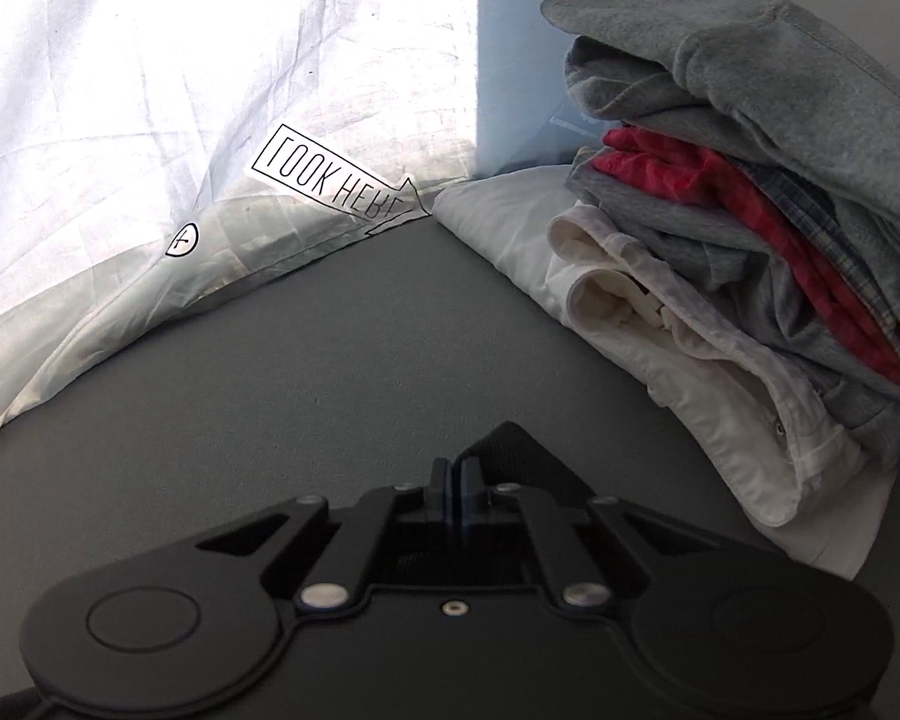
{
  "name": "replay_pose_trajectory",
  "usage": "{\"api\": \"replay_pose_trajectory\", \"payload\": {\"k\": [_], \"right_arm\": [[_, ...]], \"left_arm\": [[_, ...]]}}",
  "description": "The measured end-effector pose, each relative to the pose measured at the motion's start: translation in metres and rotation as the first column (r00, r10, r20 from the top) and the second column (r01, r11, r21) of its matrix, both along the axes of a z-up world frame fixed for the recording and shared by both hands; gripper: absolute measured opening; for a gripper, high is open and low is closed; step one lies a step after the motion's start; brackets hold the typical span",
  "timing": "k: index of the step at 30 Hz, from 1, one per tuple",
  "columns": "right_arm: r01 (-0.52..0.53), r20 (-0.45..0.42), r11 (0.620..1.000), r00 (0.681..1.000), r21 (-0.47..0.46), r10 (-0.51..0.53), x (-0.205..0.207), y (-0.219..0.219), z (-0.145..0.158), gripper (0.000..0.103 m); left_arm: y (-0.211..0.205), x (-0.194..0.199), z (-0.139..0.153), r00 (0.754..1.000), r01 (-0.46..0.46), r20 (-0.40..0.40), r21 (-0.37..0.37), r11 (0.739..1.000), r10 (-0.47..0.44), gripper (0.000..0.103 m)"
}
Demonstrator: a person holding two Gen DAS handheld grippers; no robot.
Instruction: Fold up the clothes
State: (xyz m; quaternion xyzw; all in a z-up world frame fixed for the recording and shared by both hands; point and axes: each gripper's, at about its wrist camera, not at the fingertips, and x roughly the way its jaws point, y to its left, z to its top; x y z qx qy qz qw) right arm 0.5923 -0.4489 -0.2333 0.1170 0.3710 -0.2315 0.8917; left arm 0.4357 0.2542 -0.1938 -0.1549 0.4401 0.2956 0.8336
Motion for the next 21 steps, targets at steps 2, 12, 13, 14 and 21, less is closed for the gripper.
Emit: {"api": "replay_pose_trajectory", "payload": {"k": [2, 12, 13, 14, 21], "right_arm": [[0.013, 0.020, 1.000, 1.000, 0.004, -0.013, 0.003, -0.006, 0.002, 0.002], [-0.045, 0.076, 0.997, 0.996, -0.065, 0.050, -0.002, -0.004, 0.019, 0.059], [-0.055, 0.114, 0.995, 0.991, -0.082, 0.065, -0.012, -0.001, 0.028, 0.064], [-0.078, 0.139, 0.992, 0.986, -0.095, 0.091, -0.026, 0.003, 0.038, 0.064], [-0.148, 0.210, 0.989, 0.966, -0.026, 0.150, -0.137, 0.007, 0.045, 0.069]], "left_arm": [[0.001, 0.000, 0.000, 1.000, 0.000, 0.000, -0.004, 1.000, 0.000, 0.015], [0.008, -0.015, 0.016, 0.996, -0.026, 0.084, -0.071, 0.997, 0.032, 0.026], [0.010, -0.020, 0.021, 0.993, -0.033, 0.112, -0.094, 0.995, 0.044, 0.028], [0.010, -0.027, 0.026, 0.990, -0.033, 0.133, -0.113, 0.993, 0.049, 0.030], [-0.034, -0.083, 0.053, 0.986, 0.044, 0.168, -0.140, 0.989, -0.020, 0.052]]}}
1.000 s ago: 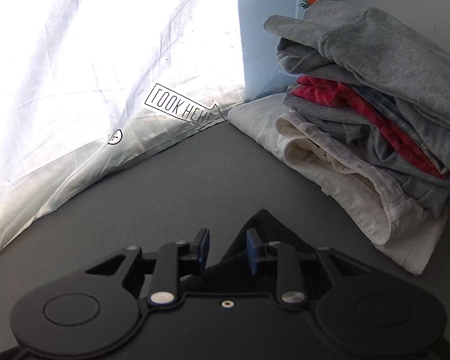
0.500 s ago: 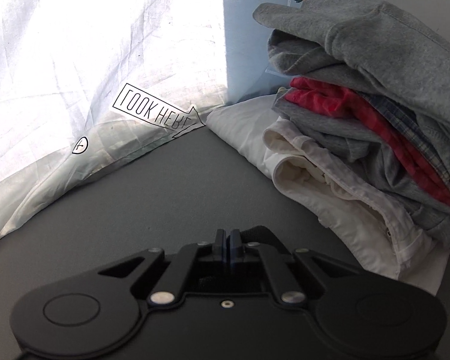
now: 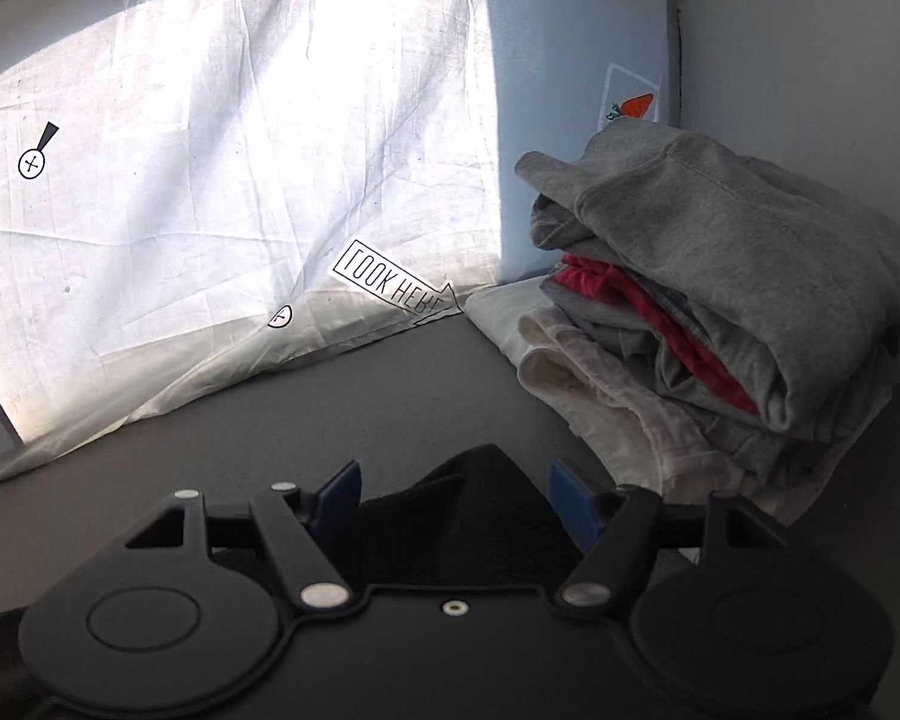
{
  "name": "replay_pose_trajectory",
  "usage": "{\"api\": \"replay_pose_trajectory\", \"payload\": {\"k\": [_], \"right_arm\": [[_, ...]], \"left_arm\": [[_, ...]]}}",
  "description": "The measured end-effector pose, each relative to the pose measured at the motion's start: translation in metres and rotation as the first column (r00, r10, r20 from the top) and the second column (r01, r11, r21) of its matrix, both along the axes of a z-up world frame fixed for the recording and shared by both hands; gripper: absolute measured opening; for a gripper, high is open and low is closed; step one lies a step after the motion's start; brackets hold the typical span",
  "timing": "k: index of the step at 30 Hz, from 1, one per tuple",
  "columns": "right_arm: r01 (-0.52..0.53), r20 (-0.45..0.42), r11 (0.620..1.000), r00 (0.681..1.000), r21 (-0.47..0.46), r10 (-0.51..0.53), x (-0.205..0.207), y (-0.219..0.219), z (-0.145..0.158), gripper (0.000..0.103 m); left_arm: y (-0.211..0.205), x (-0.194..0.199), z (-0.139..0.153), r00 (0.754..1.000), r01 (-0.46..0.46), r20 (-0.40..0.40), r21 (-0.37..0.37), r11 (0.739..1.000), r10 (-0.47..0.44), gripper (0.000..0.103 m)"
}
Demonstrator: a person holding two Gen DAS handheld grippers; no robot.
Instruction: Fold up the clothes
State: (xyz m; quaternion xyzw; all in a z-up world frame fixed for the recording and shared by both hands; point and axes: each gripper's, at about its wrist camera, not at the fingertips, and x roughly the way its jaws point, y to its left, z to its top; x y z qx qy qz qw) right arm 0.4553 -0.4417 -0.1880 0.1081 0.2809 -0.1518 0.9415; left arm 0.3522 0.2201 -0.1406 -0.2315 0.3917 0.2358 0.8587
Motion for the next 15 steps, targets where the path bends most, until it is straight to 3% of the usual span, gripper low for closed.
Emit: {"api": "replay_pose_trajectory", "payload": {"k": [2, 5, 10, 15], "right_arm": [[0.002, -0.013, 0.998, 1.000, 0.056, -0.001, -0.037, -0.003, -0.005, 0.045], [0.037, -0.018, 0.973, 0.999, 0.229, -0.034, -0.094, -0.021, -0.016, 0.032], [0.132, -0.036, 0.849, 0.991, 0.511, -0.132, -0.170, -0.057, -0.039, 0.028], [0.183, -0.068, 0.715, 0.980, 0.675, -0.187, -0.202, -0.086, -0.061, 0.028]], "left_arm": [[-0.019, -0.023, 0.000, 1.000, 0.018, 0.010, -0.036, 0.999, -0.018, 0.057], [-0.050, -0.058, -0.010, 0.999, 0.034, 0.011, -0.105, 0.994, -0.033, 0.058], [-0.092, -0.104, -0.037, 0.997, 0.040, -0.051, -0.182, 0.983, -0.050, 0.058], [-0.106, -0.126, -0.051, 0.998, 0.014, -0.059, -0.210, 0.978, -0.027, 0.058]]}}
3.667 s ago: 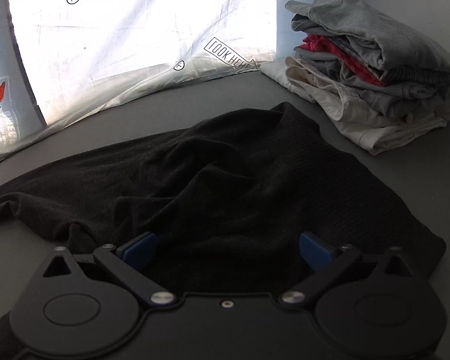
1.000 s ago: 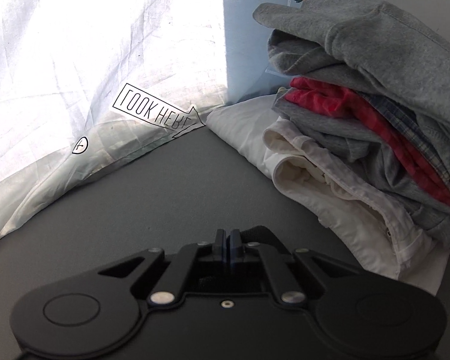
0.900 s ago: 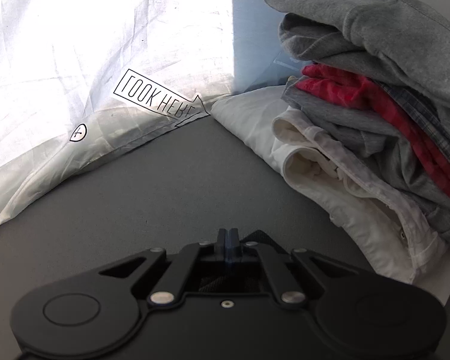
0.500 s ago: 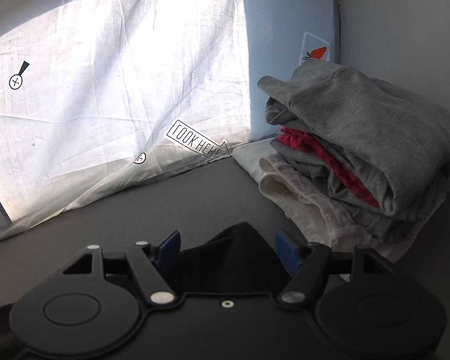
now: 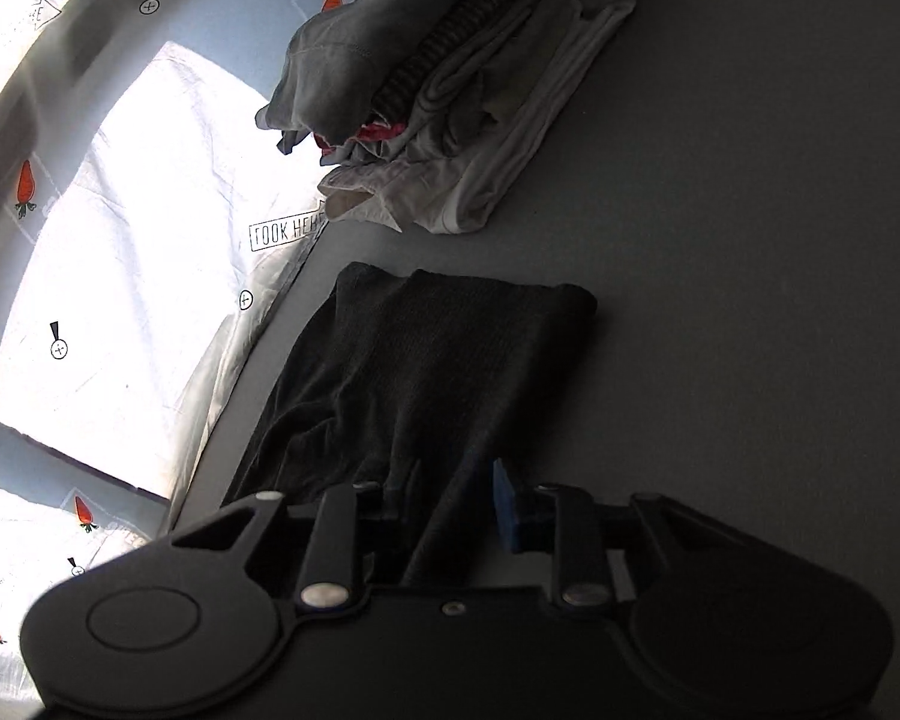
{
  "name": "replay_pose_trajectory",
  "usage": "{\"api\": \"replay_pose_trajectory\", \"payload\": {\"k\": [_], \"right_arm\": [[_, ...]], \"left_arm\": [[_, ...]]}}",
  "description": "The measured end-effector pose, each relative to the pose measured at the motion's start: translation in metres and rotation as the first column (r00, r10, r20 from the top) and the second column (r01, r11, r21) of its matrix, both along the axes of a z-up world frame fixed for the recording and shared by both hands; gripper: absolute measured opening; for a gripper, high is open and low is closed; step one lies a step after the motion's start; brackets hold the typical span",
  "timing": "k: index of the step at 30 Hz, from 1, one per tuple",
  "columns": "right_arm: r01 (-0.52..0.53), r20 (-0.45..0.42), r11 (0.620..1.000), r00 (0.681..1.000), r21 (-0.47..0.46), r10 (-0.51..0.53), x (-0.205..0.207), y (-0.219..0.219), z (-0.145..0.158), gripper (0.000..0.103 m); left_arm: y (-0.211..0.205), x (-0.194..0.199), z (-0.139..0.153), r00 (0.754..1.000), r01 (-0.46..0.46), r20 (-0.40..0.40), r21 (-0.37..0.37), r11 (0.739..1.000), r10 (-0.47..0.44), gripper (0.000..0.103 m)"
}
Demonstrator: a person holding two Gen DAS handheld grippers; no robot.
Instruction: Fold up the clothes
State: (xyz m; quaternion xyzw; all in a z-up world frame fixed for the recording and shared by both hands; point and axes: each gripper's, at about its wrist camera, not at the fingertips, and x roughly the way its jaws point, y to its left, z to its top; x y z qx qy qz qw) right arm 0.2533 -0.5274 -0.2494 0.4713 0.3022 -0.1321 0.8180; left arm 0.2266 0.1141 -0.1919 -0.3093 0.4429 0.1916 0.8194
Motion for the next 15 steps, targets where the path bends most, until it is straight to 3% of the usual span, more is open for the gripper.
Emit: {"api": "replay_pose_trajectory", "payload": {"k": [3, 7, 15], "right_arm": [[0.016, -0.006, 0.997, 1.000, 0.075, -0.016, -0.003, -0.013, -0.008, 0.029], [-0.020, -0.013, 0.995, 1.000, 0.094, 0.021, 0.009, -0.026, -0.015, 0.031], [-0.021, 0.001, 0.983, 1.000, 0.183, 0.021, 0.040, -0.032, -0.034, 0.034]], "left_arm": [[-0.003, -0.009, -0.004, 0.999, -0.025, 0.023, -0.006, 1.000, 0.025, 0.059], [0.001, -0.012, -0.006, 0.996, -0.069, 0.050, -0.036, 0.997, 0.070, 0.062], [0.019, -0.025, -0.011, 0.982, -0.126, 0.119, -0.181, 0.975, 0.149, 0.066]]}}
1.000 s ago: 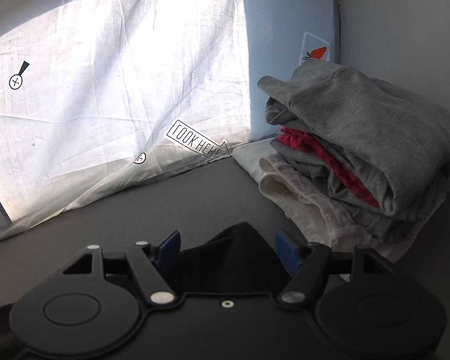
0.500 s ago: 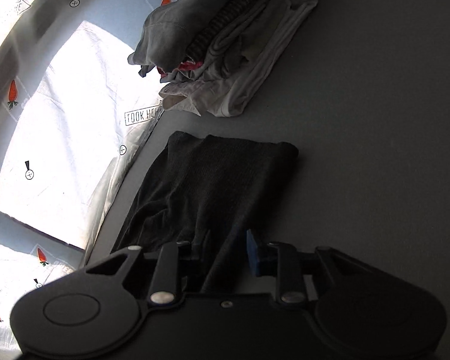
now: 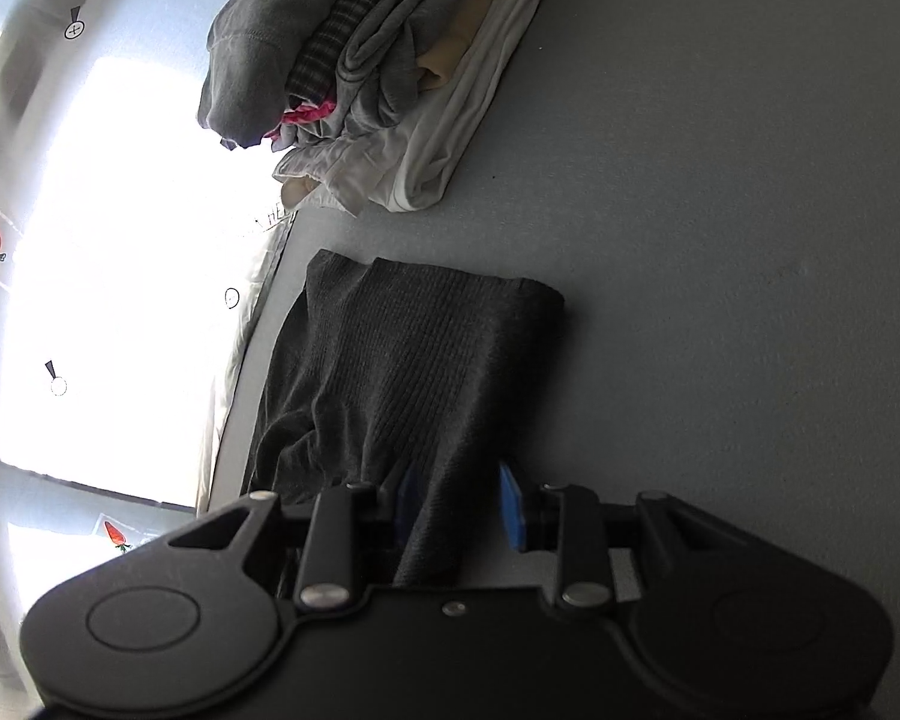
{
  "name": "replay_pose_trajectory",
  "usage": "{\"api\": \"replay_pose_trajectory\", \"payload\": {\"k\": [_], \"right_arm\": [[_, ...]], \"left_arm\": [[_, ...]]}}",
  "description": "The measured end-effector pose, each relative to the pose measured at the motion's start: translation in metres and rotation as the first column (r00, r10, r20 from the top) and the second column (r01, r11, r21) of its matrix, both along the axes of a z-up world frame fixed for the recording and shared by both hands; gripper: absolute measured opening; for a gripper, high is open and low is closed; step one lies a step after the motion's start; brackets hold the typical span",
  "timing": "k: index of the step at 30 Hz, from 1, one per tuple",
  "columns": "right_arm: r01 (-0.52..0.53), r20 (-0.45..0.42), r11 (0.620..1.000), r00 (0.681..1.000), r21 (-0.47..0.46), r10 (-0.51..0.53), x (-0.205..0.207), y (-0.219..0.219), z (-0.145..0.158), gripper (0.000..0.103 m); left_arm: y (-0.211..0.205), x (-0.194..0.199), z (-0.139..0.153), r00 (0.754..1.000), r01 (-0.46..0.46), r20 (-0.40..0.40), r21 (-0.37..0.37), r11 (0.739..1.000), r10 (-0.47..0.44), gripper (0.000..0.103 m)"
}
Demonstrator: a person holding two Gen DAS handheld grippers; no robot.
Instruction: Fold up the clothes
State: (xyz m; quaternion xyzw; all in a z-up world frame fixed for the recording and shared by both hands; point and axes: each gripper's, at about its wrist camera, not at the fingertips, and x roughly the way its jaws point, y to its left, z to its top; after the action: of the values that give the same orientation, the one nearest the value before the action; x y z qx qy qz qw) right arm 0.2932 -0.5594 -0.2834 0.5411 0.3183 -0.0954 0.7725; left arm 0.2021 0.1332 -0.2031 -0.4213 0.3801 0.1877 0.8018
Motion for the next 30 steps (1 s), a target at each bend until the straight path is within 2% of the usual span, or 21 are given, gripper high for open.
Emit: {"api": "replay_pose_trajectory", "payload": {"k": [3, 4, 5, 6, 7, 8, 10, 11, 15, 21, 24, 26, 27, 28, 30], "right_arm": [[0.031, 0.008, 0.999, 0.999, 0.037, -0.032, 0.003, 0.001, -0.003, 0.036], [0.043, 0.005, 0.998, 0.999, 0.041, -0.043, 0.002, 0.001, -0.004, 0.032], [0.055, -0.015, 0.998, 0.998, 0.034, -0.055, 0.003, 0.002, -0.004, 0.017], [0.063, -0.028, 0.998, 0.998, 0.024, -0.062, 0.003, 0.003, -0.004, 0.009], [0.070, -0.038, 0.997, 0.997, 0.013, -0.069, 0.002, 0.004, -0.005, 0.005], [0.081, -0.033, 0.997, 0.996, 0.018, -0.080, 0.000, 0.005, -0.007, 0.005], [0.112, -0.027, 0.993, 0.993, 0.039, -0.111, -0.003, 0.007, -0.010, 0.005], [0.130, -0.029, 0.990, 0.991, 0.049, -0.129, -0.004, 0.008, -0.010, 0.005], [0.173, -0.044, 0.984, 0.984, 0.045, -0.171, -0.003, 0.012, -0.008, 0.005], [0.209, -0.058, 0.977, 0.977, 0.040, -0.206, -0.008, 0.014, -0.003, 0.005], [0.188, -0.062, 0.982, 0.980, 0.017, -0.187, -0.006, 0.014, 0.000, 0.005], [0.172, -0.056, 0.985, 0.984, 0.002, -0.171, -0.003, 0.014, 0.000, 0.005], [0.172, -0.054, 0.985, 0.984, 0.004, -0.171, -0.003, 0.013, 0.000, 0.005], [0.172, -0.051, 0.985, 0.984, 0.006, -0.171, -0.005, 0.013, 0.001, 0.005], [0.170, -0.031, 0.985, 0.985, -0.001, -0.170, -0.004, 0.013, 0.004, 0.005]], "left_arm": [[0.011, -0.009, -0.003, 0.999, -0.034, 0.039, -0.087, 0.996, 0.037, 0.066], [0.015, -0.013, -0.003, 0.998, -0.046, 0.047, -0.104, 0.994, 0.051, 0.066], [0.017, -0.018, -0.002, 0.996, -0.059, 0.053, -0.110, 0.992, 0.065, 0.066], [0.020, -0.023, 0.000, 0.995, -0.072, 0.055, -0.107, 0.992, 0.078, 0.064], [0.024, -0.028, 0.002, 0.995, -0.085, 0.052, -0.092, 0.992, 0.090, 0.064], [0.028, -0.033, 0.004, 0.994, -0.098, 0.048, -0.078, 0.992, 0.102, 0.062], [0.038, -0.044, 0.005, 0.989, -0.136, 0.042, -0.065, 0.989, 0.138, 0.049], [0.044, -0.049, 0.005, 0.986, -0.158, 0.039, -0.064, 0.985, 0.161, 0.047], [0.066, -0.055, 0.003, 0.973, -0.225, 0.037, -0.062, 0.972, 0.228, 0.046], [0.078, -0.025, 0.005, 0.982, -0.181, -0.045, 0.040, 0.983, 0.182, 0.048], [0.079, -0.012, 0.007, 0.980, -0.176, -0.081, 0.077, 0.981, 0.182, 0.046], [0.082, -0.007, 0.008, 0.972, -0.197, -0.113, 0.087, 0.977, 0.206, 0.036], [0.084, -0.006, 0.008, 0.965, -0.219, -0.130, 0.090, 0.971, 0.230, 0.008], [0.086, -0.007, 0.007, 0.959, -0.242, -0.133, 0.082, 0.967, 0.252, 0.002], [0.091, -0.010, 0.007, 0.952, -0.288, -0.100, 0.041, 0.957, 0.291, 0.001]]}}
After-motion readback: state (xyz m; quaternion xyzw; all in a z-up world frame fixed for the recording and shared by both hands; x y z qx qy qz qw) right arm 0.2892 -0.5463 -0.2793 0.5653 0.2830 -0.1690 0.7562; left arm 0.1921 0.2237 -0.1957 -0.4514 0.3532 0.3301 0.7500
